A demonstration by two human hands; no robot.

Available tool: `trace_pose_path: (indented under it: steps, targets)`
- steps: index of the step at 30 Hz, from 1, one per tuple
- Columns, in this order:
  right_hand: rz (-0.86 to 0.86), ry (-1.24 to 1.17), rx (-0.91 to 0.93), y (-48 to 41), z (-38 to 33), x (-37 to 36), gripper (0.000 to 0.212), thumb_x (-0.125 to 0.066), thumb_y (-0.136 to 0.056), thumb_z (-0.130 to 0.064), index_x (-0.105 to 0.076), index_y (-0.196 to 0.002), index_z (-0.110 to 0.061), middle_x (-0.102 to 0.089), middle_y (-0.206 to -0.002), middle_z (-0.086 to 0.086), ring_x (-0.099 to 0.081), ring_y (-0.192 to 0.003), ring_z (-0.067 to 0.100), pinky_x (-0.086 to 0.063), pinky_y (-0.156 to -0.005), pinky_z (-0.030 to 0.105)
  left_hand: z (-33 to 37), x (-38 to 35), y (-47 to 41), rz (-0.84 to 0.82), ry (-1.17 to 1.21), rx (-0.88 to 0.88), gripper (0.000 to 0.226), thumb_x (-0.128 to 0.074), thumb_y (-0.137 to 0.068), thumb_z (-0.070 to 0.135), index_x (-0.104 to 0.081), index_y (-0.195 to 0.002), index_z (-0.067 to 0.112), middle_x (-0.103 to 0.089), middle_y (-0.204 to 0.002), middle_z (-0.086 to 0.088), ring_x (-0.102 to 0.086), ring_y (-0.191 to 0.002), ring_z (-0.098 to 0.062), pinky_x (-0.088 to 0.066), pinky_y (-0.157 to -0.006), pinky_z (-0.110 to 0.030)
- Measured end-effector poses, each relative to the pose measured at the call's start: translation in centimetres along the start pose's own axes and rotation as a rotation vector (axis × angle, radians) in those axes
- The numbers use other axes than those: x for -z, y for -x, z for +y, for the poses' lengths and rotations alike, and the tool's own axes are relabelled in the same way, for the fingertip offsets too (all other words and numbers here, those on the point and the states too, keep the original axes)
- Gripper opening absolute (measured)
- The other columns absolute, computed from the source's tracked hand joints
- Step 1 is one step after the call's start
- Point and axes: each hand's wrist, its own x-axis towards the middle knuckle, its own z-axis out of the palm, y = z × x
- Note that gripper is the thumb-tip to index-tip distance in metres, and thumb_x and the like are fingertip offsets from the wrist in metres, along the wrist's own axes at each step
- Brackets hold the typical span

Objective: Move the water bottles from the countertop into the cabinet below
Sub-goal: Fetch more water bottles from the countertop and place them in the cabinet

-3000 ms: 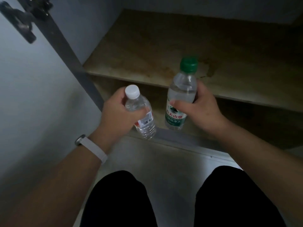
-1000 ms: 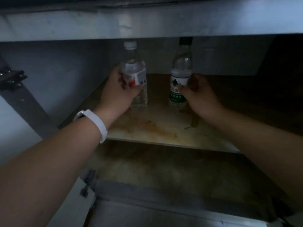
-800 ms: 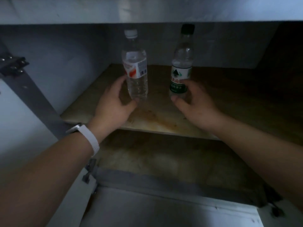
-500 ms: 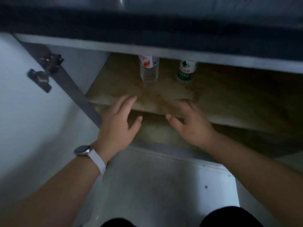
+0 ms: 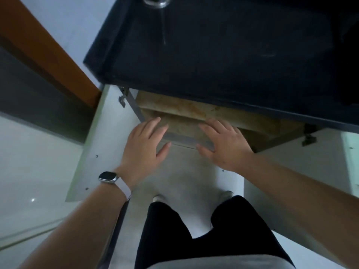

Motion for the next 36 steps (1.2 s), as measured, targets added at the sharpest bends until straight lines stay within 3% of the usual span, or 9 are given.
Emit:
trace_pose_path:
  steps: [9,14,17,23,36]
  targets:
    - [0.049,0.110,-0.066,7.3,-4.2,12.2,0.061,-0.035,-0.096,-0.061,-0.036,-0.147,-0.029,-0.033,-0.154,-0.003,-0.024,-0.144,0.021,-0.023,-0.115,0.039,4.0,11.0,-0.6,-0.046,-0.098,-0.167,0.051,-0.044,-0.097,0.045,-0.063,-0.134,0.015,-0.059,-0.140,-0.010,-0.052,-0.129,-0.032,-0.042,-0.105,-0.047]
    - [0.139,0.101,-0.240,11.3,-5.3,15.2,0.069,-0.017,-0.091,-0.065,-0.037,-0.148,-0.031,-0.033,-0.156,-0.003,-0.025,-0.146,0.022,-0.020,-0.118,0.041,6.1,13.9,-3.3,-0.014,-0.051,-0.360,0.048,-0.045,-0.096,0.044,-0.067,-0.128,0.015,-0.062,-0.138,-0.010,-0.053,-0.131,-0.033,-0.043,-0.106,-0.049]
    - [0.194,0.109,-0.333,14.1,-5.4,16.2,0.069,-0.019,-0.091,-0.064,-0.037,-0.148,-0.030,-0.037,-0.155,-0.003,-0.028,-0.145,0.022,-0.020,-0.117,0.040,8.0,15.2,-5.0,-0.004,-0.026,-0.471,0.049,-0.045,-0.097,0.044,-0.065,-0.132,0.017,-0.058,-0.142,-0.009,-0.048,-0.136,-0.030,-0.039,-0.112,-0.051]
    - [0.280,0.126,-0.504,20.1,-3.3,17.5,0.064,-0.025,-0.094,-0.062,-0.037,-0.149,-0.030,-0.039,-0.153,-0.005,-0.031,-0.143,0.023,-0.024,-0.116,0.040,14.2,16.6,-7.6,0.012,-0.017,-0.669,0.050,-0.046,-0.098,0.044,-0.062,-0.136,0.016,-0.058,-0.143,-0.010,-0.050,-0.136,-0.030,-0.041,-0.112,-0.050]
    - [0.468,0.144,-0.681,35.7,6.2,18.0,0.055,-0.034,-0.093,-0.056,-0.059,-0.130,-0.024,-0.062,-0.132,0.003,-0.057,-0.123,0.032,-0.045,-0.101,0.048,33.5,15.6,-7.7,-0.006,-0.101,-0.942,0.055,-0.043,-0.095,0.045,-0.058,-0.139,0.017,-0.058,-0.143,-0.011,-0.051,-0.136,-0.031,-0.045,-0.109,-0.050]
